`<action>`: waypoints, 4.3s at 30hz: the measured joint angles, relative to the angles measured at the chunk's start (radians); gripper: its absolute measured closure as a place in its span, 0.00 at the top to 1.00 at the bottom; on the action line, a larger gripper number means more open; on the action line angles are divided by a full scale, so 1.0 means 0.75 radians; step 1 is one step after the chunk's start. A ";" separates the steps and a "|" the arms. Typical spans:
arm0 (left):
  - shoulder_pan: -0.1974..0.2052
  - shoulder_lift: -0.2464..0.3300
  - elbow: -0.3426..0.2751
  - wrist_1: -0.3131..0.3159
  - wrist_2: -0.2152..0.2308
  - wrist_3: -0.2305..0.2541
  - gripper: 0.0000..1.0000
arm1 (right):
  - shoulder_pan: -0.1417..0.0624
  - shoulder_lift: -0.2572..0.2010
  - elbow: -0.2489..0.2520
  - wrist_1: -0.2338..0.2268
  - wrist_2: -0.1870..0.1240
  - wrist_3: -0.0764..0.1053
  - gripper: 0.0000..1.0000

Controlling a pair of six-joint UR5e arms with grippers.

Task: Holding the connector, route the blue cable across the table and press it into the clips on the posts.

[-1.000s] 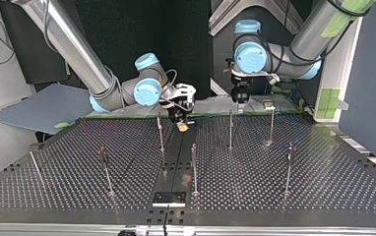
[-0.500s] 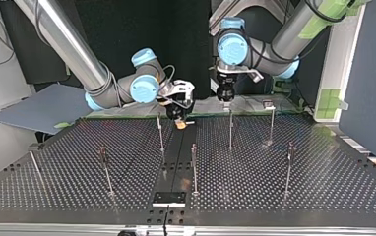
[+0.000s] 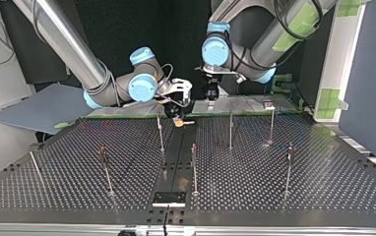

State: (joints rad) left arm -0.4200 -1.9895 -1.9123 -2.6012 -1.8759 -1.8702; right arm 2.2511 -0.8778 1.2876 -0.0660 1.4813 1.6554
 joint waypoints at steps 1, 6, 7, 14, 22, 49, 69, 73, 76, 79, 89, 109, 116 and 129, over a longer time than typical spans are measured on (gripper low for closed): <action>0.003 -0.007 0.003 0.000 -0.001 -0.002 1.00 | 0.000 0.000 0.000 0.000 0.000 0.000 0.00; 0.021 -0.021 0.037 0.001 -0.002 -0.005 1.00 | 0.000 -0.001 0.000 0.000 -0.004 -0.002 0.00; 0.023 -0.022 0.045 0.000 -0.001 -0.005 1.00 | 0.000 -0.001 0.000 0.000 -0.005 -0.002 0.00; 0.034 -0.034 0.099 -0.006 0.010 -0.006 1.00 | -0.001 -0.001 0.000 -0.002 -0.005 -0.003 0.00; 0.033 -0.107 0.174 -0.019 0.005 -0.006 1.00 | -0.002 -0.001 0.000 -0.004 -0.007 -0.002 0.00; -0.001 -0.226 0.282 -0.054 -0.112 0.029 0.00 | -0.010 -0.001 0.000 -0.006 -0.015 -0.002 0.00; -0.009 -0.075 0.282 -0.105 -0.117 0.019 0.00 | -0.016 -0.042 -0.029 -0.005 -0.019 0.000 0.00; -0.020 -0.029 0.282 -0.127 -0.136 0.022 0.00 | -0.019 -0.078 -0.030 -0.005 -0.020 0.005 0.00; -0.032 0.002 0.282 -0.135 -0.162 0.025 0.00 | -0.021 -0.112 -0.030 -0.004 -0.020 0.011 0.00; -0.045 0.035 0.282 -0.149 -0.192 0.026 0.00 | -0.021 -0.147 -0.030 -0.004 -0.021 0.025 0.00; -0.074 0.163 0.282 -0.200 -0.236 0.026 0.00 | -0.020 -0.256 -0.030 0.002 -0.036 0.094 0.00; -0.097 0.295 0.282 -0.239 -0.296 0.024 0.00 | -0.022 -0.468 -0.030 0.030 -0.046 0.117 0.00; -0.084 0.315 0.309 -0.208 -0.288 0.022 0.00 | -0.022 -0.475 -0.030 0.029 -0.046 0.117 0.00; -0.004 0.296 0.372 -0.236 -0.207 0.027 0.00 | -0.057 -0.448 -0.036 0.027 -0.080 0.139 0.00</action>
State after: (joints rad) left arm -0.4227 -1.7675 -1.6330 -2.7782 -2.0309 -1.8497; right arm 2.2085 -1.2137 1.2608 -0.0460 1.4213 1.7600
